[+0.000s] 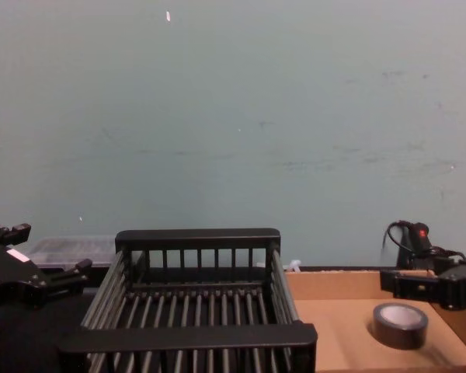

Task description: Pick up the white tape and place it into the black box , Pick up the silver tape and place it into the brown box.

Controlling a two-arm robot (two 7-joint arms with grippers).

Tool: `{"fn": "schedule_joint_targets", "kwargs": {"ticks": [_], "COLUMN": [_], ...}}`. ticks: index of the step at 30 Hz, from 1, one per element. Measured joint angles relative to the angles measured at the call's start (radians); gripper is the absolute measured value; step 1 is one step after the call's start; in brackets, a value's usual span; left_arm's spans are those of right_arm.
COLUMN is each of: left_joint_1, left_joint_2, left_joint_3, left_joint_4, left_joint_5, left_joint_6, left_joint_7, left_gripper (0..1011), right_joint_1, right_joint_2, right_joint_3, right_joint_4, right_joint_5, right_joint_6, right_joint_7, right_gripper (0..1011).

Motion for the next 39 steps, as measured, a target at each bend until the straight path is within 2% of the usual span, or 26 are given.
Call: {"fn": "schedule_joint_targets", "kwargs": {"ticks": [6, 14, 23, 31, 39], "left_joint_1": [0.0, 0.0, 0.0, 0.0, 0.0], "left_joint_2": [0.0, 0.0, 0.0, 0.0, 0.0], "left_joint_3": [0.0, 0.0, 0.0, 0.0, 0.0], "left_joint_4": [0.0, 0.0, 0.0, 0.0, 0.0], "left_joint_5": [0.0, 0.0, 0.0, 0.0, 0.0], "left_joint_6": [0.0, 0.0, 0.0, 0.0, 0.0], "left_joint_7": [0.0, 0.0, 0.0, 0.0, 0.0], "left_gripper": [1001, 1001, 1001, 1001, 1002], "right_joint_1": [-0.045, -0.108, -0.182, -0.243, -0.279], "right_joint_2": [0.032, 0.088, 0.141, 0.176, 0.197], "right_joint_3": [-0.009, -0.031, -0.024, -0.026, -0.051], "right_joint_4": [-0.066, -0.141, -0.203, -0.256, -0.289], "right_joint_5": [0.004, -0.023, -0.017, -0.015, -0.045], "right_joint_6": [-0.01, -0.035, -0.061, -0.069, -0.062], "right_joint_7": [-0.007, -0.008, 0.015, 0.021, 0.02], "right_gripper": [1002, 1002, 1002, 1003, 1002]}}
